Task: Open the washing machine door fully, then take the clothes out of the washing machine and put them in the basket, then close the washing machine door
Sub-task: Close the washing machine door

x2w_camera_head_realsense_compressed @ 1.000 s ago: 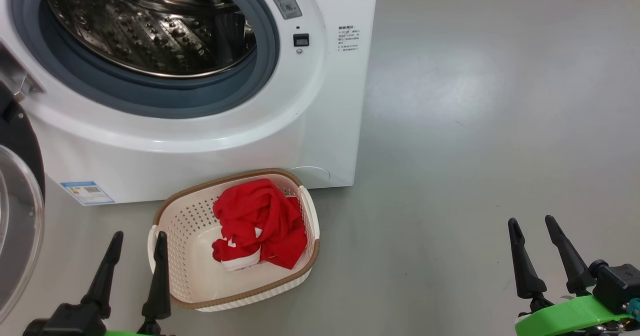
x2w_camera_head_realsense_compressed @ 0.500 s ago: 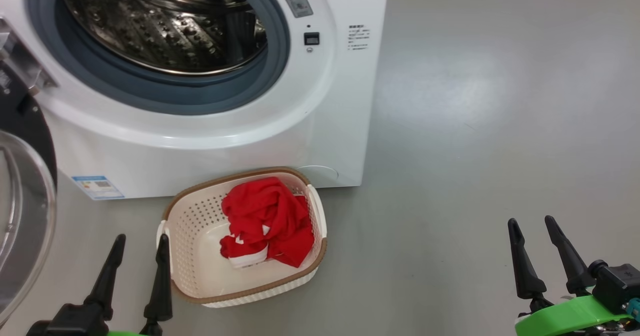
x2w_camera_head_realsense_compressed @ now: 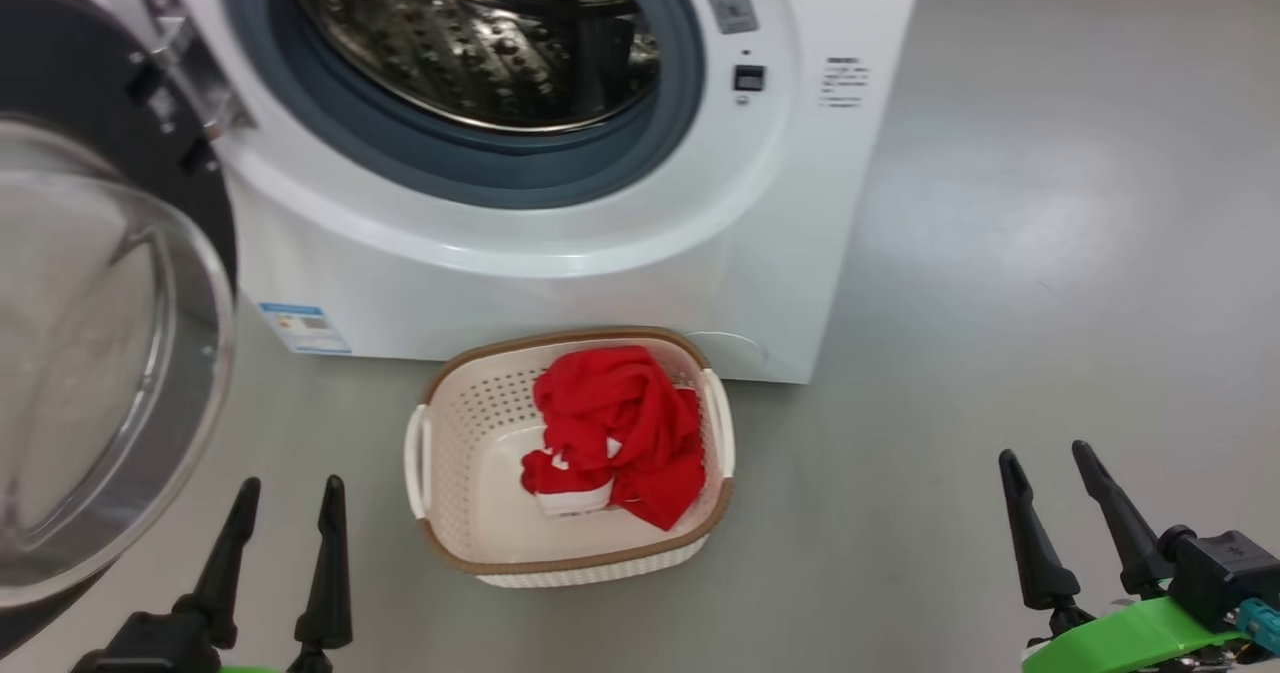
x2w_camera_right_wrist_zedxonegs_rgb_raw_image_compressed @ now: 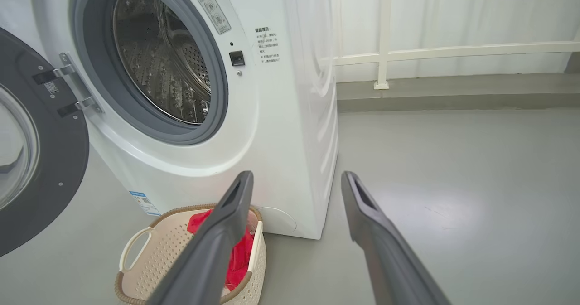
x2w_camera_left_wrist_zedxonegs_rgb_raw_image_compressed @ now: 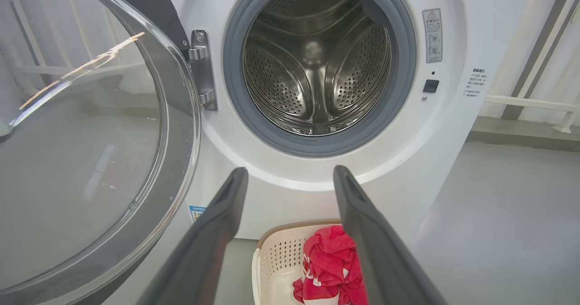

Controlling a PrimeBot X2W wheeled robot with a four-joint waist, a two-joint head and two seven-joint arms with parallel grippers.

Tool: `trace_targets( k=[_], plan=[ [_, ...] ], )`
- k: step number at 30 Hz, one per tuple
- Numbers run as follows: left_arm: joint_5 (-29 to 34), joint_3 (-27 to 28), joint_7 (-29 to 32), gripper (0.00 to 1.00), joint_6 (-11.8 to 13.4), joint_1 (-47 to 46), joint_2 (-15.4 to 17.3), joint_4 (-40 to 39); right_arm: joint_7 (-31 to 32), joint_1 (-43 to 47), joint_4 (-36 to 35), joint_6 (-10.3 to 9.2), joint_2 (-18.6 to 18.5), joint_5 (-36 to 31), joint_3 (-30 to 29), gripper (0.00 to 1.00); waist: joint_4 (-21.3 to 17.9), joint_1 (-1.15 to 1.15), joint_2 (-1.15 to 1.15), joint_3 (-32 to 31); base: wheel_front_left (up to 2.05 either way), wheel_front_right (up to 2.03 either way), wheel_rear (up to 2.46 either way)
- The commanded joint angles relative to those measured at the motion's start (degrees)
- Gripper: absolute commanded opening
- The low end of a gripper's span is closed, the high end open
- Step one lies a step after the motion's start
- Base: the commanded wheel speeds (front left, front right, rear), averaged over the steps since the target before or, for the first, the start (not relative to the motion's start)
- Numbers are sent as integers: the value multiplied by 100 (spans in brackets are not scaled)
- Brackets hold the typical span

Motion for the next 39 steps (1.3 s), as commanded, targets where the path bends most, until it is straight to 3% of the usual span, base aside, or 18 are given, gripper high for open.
trace_targets(
  k=[1,13,23,39],
  plan=[
    [-54,129,-29,100,28,-45,34,-110,-37,-117,-108,37,-120,21,156,100,318,0,0,-70,0,0,0],
    [-367,-165,-29,100,278,223,33,-72,-37,-142,30,37,-243,73,513,100,1352,0,0,-294,0,0,0],
    [-484,-340,-29,100,428,422,33,-79,-37,-114,122,37,-239,148,715,100,1986,0,0,-455,0,0,0],
    [-731,-254,-29,100,613,627,33,-274,-37,-420,296,37,-296,256,1152,100,2049,0,0,-449,0,0,0]
  ],
)
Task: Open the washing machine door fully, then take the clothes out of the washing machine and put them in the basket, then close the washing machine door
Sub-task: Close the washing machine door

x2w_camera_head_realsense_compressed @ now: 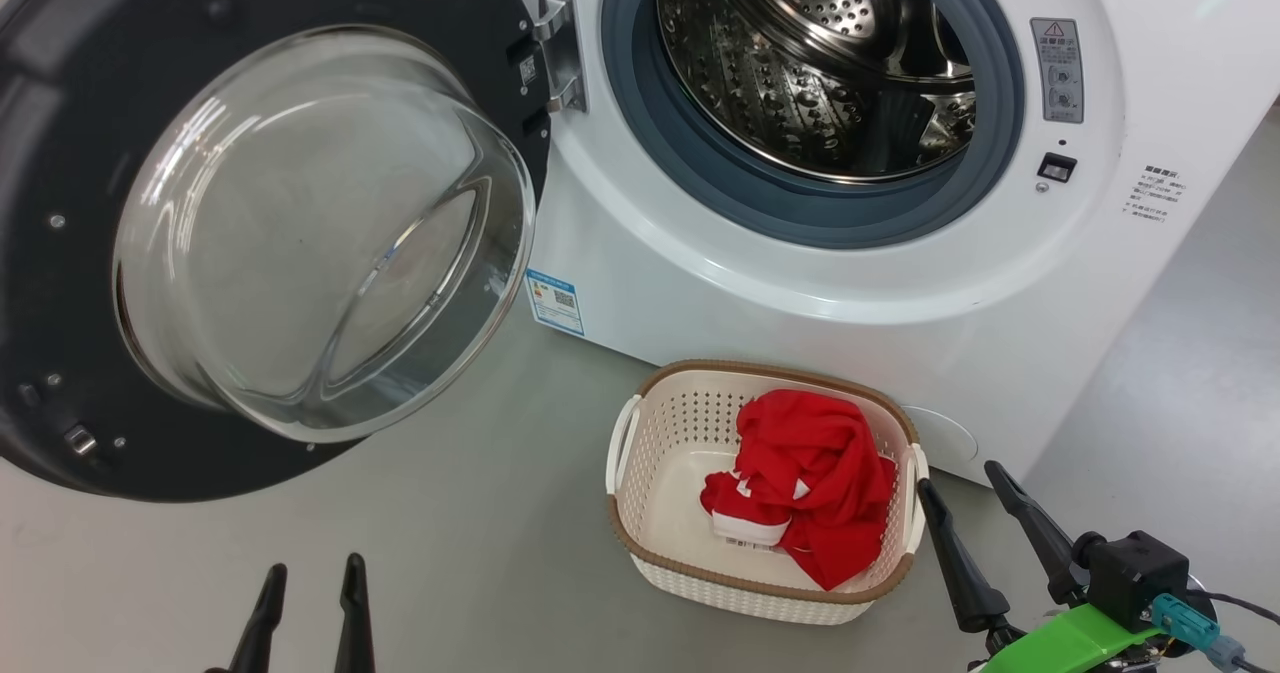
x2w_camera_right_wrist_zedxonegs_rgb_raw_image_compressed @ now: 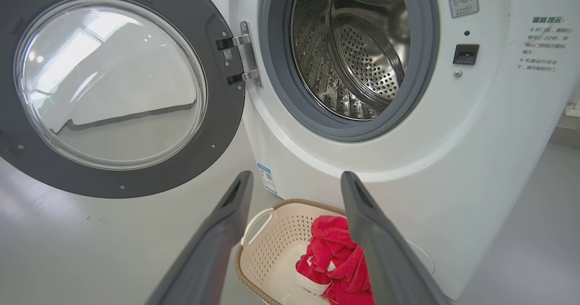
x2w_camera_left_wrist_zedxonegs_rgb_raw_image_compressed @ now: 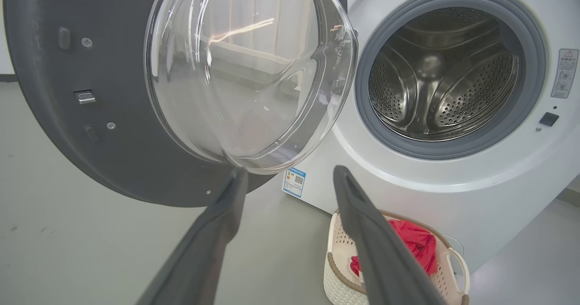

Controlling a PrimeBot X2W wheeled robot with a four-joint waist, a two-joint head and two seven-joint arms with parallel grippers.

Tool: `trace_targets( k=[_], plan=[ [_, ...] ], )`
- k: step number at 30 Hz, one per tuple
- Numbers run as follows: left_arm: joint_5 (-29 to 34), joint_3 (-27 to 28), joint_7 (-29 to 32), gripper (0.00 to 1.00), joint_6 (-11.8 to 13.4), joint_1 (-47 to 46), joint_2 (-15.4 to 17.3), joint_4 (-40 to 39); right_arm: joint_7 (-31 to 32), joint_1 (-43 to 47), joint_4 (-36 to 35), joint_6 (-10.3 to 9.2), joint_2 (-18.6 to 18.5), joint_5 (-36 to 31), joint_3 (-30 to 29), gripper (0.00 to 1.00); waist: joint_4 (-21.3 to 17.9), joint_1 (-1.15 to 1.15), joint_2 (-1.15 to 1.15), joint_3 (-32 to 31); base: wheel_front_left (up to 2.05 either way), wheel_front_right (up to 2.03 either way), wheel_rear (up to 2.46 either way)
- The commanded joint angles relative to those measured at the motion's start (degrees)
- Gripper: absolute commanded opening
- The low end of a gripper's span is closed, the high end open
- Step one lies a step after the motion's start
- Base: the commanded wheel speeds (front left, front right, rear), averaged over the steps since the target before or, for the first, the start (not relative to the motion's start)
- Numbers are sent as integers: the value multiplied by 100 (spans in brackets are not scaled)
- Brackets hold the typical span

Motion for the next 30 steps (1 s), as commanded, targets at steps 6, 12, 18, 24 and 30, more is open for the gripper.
trace_targets(
  k=[6,12,18,24,30],
  plan=[
    [-98,353,-29,100,-87,-200,33,-326,-37,-115,-118,37,-34,106,112,100,-27,0,0,-23,0,0,0],
    [-154,712,-29,0,-253,-445,32,-693,-37,-19,-151,37,43,94,11,100,-38,0,0,-34,0,0,0],
    [209,1349,-29,0,-549,-1186,242,-1454,-37,112,-210,37,149,65,-126,100,-51,0,0,-39,0,0,0],
    [154,1872,-29,0,-613,-2155,1063,-1796,-37,107,-256,37,201,28,-169,100,-149,0,0,56,0,0,0],
    [-153,2073,-29,0,-619,-3102,1973,-1560,-37,29,-304,37,170,-11,-217,100,-237,0,0,290,0,0,0]
  ],
)
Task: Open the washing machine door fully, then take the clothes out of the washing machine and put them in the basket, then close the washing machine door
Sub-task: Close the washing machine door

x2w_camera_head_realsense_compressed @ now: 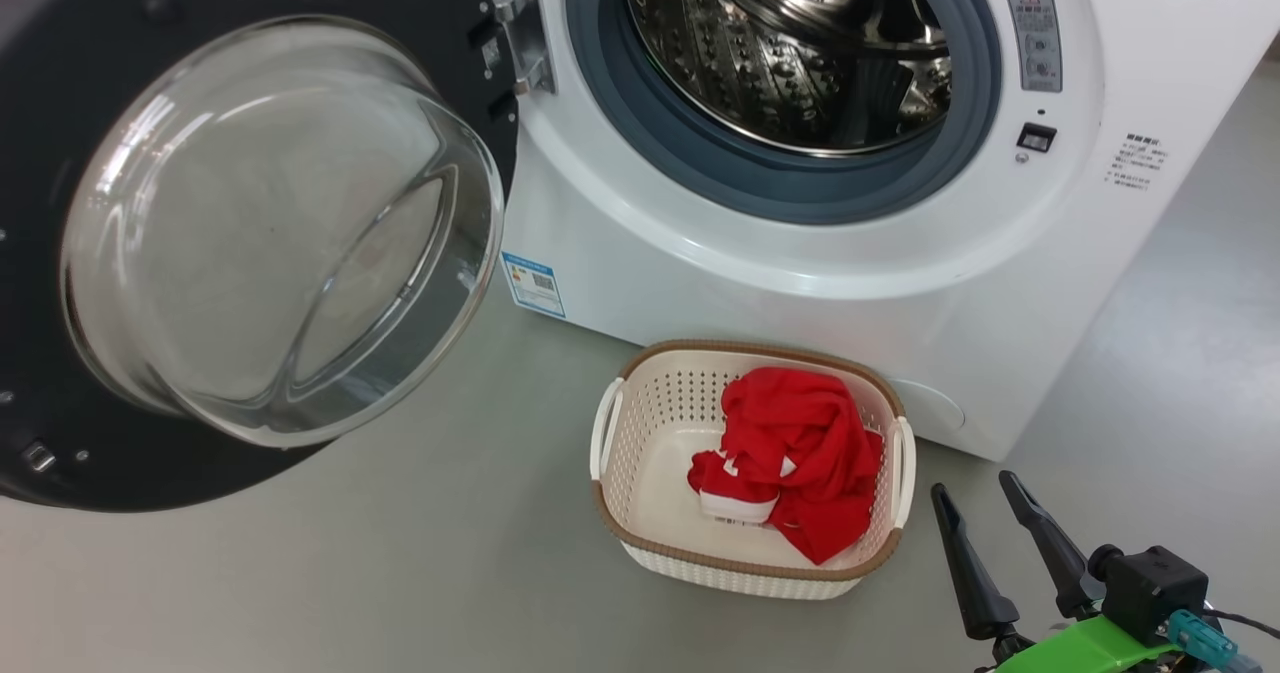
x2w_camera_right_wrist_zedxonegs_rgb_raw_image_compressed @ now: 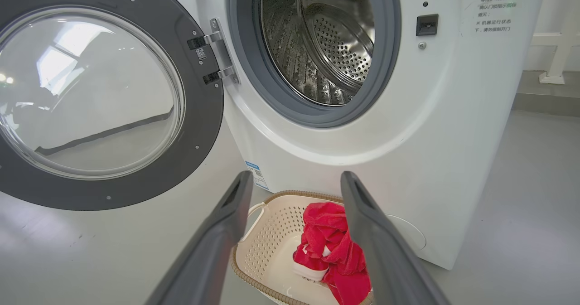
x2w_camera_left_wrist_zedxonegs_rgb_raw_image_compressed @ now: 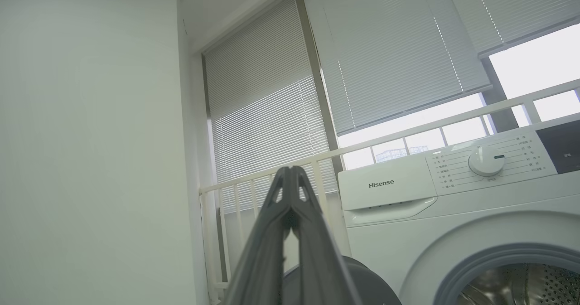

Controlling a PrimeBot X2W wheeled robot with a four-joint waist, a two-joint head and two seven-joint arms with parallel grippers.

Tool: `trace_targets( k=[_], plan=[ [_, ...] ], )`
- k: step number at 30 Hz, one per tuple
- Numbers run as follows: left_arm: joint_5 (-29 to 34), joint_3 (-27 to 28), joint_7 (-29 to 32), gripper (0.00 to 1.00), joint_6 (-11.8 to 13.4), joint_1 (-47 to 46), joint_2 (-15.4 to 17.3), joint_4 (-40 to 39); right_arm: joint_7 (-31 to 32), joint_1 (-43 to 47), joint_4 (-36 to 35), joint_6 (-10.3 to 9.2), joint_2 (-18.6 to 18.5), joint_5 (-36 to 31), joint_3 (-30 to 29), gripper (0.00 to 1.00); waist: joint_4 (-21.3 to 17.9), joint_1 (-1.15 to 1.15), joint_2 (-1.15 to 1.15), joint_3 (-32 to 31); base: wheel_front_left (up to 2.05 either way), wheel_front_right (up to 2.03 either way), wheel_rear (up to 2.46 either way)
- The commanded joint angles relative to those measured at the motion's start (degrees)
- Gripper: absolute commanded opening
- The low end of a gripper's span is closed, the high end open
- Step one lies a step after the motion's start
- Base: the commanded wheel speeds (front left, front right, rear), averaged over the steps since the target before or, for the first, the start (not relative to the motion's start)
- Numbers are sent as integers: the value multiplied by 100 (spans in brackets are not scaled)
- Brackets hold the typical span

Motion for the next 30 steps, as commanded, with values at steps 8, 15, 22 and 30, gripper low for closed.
trace_targets(
  k=[8,15,22,30],
  plan=[
    [-1028,705,-20,0,-31,-1273,944,1042,-37,-337,-188,37,-143,-81,16,100,-158,0,0,385,0,0,0],
    [-1671,696,122,0,-31,-1772,1676,2954,-37,-385,-182,37,-172,-87,-23,100,-166,0,0,498,0,0,0],
    [-2656,496,1089,0,-31,-2290,1933,4478,-37,-388,-159,37,-192,-74,10,100,-136,0,0,529,0,0,0],
    [-4067,175,2924,0,-32,-2530,2235,5419,-37,-447,-175,37,-198,-89,25,100,-102,0,0,664,0,0,0]
  ],
)
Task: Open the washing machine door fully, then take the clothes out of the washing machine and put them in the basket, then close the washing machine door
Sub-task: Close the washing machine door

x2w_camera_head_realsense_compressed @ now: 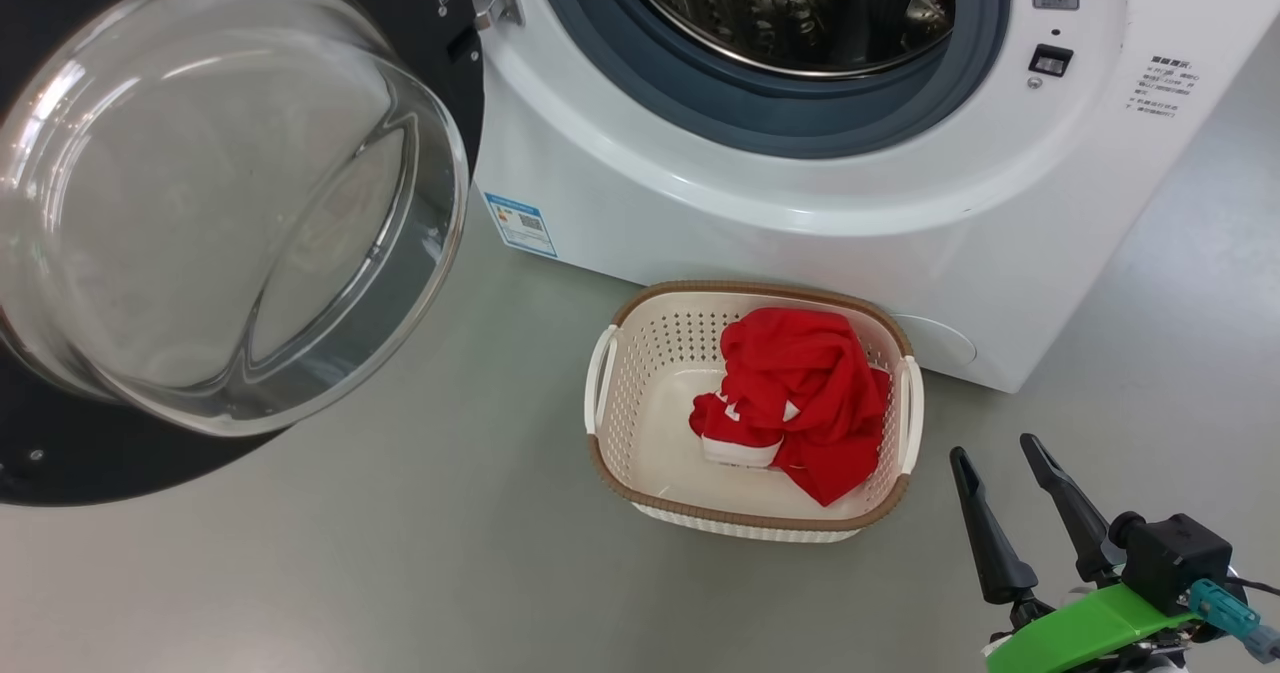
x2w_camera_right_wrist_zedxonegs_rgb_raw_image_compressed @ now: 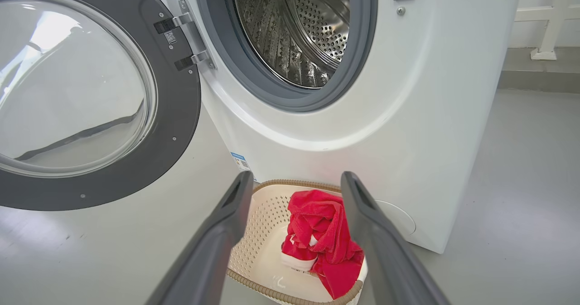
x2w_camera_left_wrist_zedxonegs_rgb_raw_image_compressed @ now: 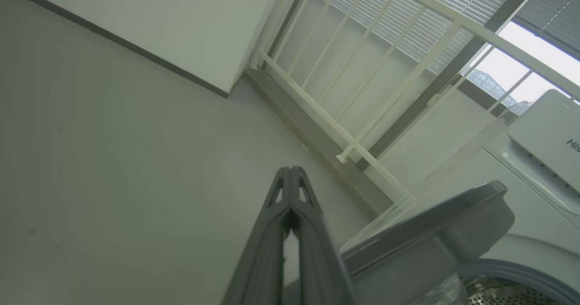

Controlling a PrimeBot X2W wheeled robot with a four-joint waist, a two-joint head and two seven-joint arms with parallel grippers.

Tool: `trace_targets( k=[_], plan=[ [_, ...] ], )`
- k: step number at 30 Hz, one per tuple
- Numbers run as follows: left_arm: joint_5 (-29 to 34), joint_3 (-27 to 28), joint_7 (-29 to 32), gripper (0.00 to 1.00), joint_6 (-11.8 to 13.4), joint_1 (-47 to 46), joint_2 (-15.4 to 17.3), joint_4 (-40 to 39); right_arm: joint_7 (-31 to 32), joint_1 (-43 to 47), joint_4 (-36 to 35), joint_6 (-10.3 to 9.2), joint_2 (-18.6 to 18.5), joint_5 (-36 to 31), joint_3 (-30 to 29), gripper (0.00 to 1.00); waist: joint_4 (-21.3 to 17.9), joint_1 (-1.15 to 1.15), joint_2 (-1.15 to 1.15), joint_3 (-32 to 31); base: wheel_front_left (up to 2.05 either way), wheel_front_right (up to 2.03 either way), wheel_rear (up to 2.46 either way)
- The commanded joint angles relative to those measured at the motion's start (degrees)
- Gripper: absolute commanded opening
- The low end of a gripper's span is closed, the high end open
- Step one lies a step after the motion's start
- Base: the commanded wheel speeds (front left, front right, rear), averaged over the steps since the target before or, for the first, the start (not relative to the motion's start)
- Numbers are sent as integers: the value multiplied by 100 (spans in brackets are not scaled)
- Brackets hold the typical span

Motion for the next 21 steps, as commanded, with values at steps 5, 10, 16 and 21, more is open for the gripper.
trace_targets(
  k=[5,10,16,21],
  plan=[
    [-508,-196,948,0,-30,-85,510,-76,-37,-230,-135,37,-95,-43,155,100,8,0,0,95,0,0,0],
    [-831,-363,1470,0,-31,70,563,-65,-37,-264,-141,37,-130,-51,156,100,-33,0,0,157,0,0,0],
    [-1087,-447,1698,0,-31,228,591,-107,-37,-275,-155,37,-136,-61,138,100,-87,0,0,194,0,0,0],
    [-1227,-583,1819,0,-31,394,609,-320,-37,-264,-168,37,-130,-69,92,100,-94,0,0,194,0,0,0]
  ],
)
